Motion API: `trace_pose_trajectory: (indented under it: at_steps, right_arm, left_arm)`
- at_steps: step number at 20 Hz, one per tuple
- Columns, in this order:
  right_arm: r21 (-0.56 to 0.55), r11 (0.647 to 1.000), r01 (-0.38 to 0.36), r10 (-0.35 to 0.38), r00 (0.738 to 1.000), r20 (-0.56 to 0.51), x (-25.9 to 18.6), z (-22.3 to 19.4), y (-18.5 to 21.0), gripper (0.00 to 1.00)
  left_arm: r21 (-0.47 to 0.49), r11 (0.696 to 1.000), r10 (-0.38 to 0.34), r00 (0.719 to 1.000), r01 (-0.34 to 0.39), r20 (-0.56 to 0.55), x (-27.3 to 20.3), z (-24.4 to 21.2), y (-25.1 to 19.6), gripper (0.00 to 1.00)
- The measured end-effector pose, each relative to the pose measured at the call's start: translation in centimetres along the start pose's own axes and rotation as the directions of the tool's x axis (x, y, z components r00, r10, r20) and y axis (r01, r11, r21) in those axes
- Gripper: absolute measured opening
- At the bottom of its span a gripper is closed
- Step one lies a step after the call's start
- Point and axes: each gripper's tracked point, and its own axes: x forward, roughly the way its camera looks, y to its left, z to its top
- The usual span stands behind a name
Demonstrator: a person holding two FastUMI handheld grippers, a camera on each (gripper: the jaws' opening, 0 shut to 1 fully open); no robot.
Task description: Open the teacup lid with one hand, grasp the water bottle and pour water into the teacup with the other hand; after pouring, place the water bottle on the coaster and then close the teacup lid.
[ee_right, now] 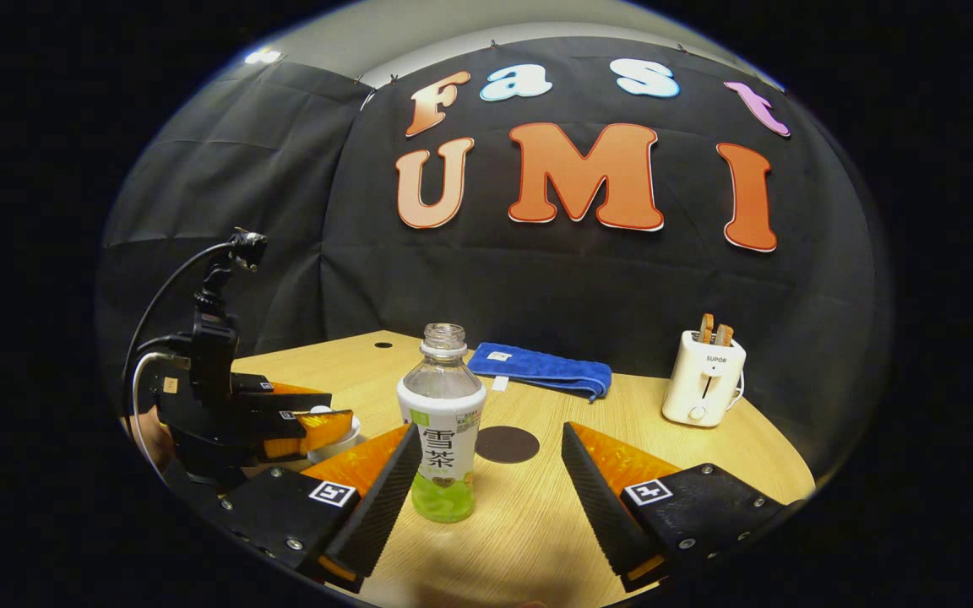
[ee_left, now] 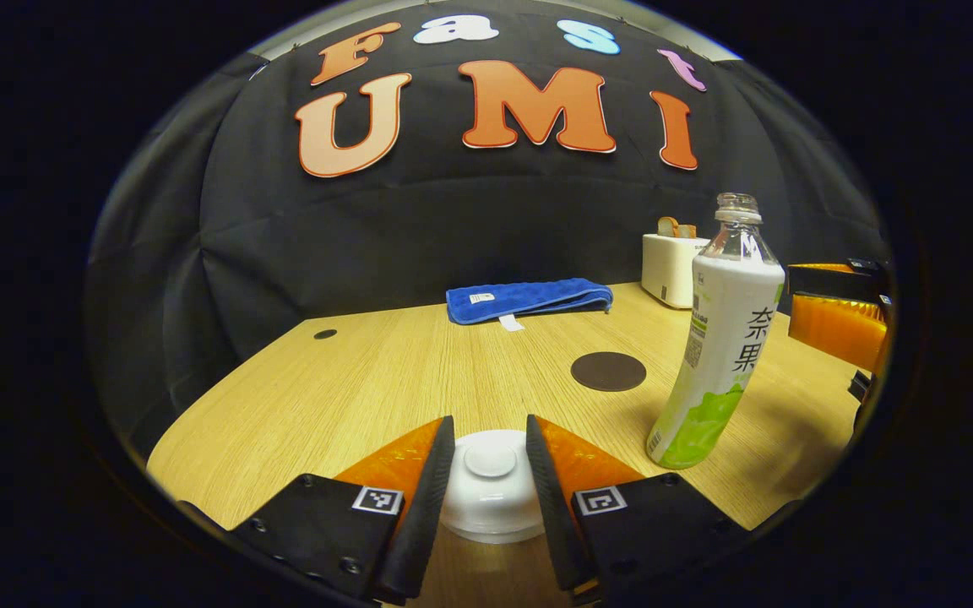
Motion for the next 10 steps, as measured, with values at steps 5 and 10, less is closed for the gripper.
trace_pose_trajectory:
  at_steps: [5, 10]
  right_arm:
    - [0.003, 1.000, 0.000, 0.000, 1.000, -0.008, 0.1, -0.4, -0.3, 1.00]
    - [-0.001, 1.000, -0.026, 0.026, 0.999, -0.027, 0.3, -1.1, 0.5, 1.00]
  left_arm:
    - [-0.001, 1.000, 0.009, 1.000, -0.009, 0.011, 0.1, 0.5, 0.0, 0.37]
    - [-0.010, 1.000, 0.002, 0.999, -0.001, 0.038, -0.1, 1.2, -0.1, 0.29]
